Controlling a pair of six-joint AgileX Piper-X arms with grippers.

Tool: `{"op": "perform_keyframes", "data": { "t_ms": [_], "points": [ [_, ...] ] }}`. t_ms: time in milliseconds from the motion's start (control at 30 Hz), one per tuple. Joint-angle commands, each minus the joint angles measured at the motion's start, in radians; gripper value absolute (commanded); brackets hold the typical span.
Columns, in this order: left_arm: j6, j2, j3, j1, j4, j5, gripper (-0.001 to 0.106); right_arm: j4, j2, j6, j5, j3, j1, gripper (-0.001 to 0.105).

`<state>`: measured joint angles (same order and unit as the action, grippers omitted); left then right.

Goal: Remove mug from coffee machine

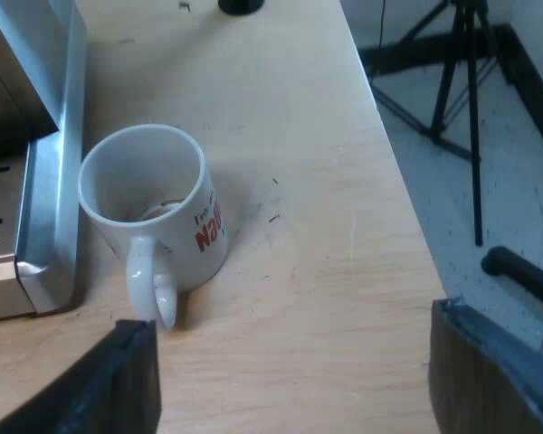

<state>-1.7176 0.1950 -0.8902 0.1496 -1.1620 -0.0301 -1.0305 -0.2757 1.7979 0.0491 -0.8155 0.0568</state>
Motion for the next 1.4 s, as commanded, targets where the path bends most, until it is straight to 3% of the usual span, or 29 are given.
{"op": "perform_keyframes", "data": {
  "t_ms": [33,300,467,633,833,1067,1400],
  "points": [
    [-0.012,-0.051,0.003,-0.002,-0.015,0.006,0.073,0.002,0.073,0.016,0.018,0.026,0.003,0.064],
    [-0.012,-0.241,0.002,-0.002,-0.187,0.006,0.073,0.000,0.309,0.016,0.091,0.110,0.003,0.064],
    [-0.012,-0.251,-0.012,-0.005,-0.282,0.005,0.073,-0.026,0.326,-0.007,0.082,0.119,-0.002,0.064],
    [-0.012,-0.251,-0.012,-0.005,-0.252,0.006,0.073,-0.029,0.328,-0.017,0.060,0.139,-0.002,0.064],
    [-0.012,-0.249,0.038,-0.005,-0.133,0.006,0.073,-0.028,0.328,-0.022,0.058,0.182,-0.002,0.064],
    [-0.012,-0.247,0.184,-0.005,0.062,0.006,0.073,-0.028,0.328,-0.022,0.058,0.249,-0.002,0.064],
    [-0.012,-0.247,0.359,-0.005,0.110,0.023,0.073,-0.014,0.328,-0.022,0.058,0.281,-0.002,0.064]
  ]
}}
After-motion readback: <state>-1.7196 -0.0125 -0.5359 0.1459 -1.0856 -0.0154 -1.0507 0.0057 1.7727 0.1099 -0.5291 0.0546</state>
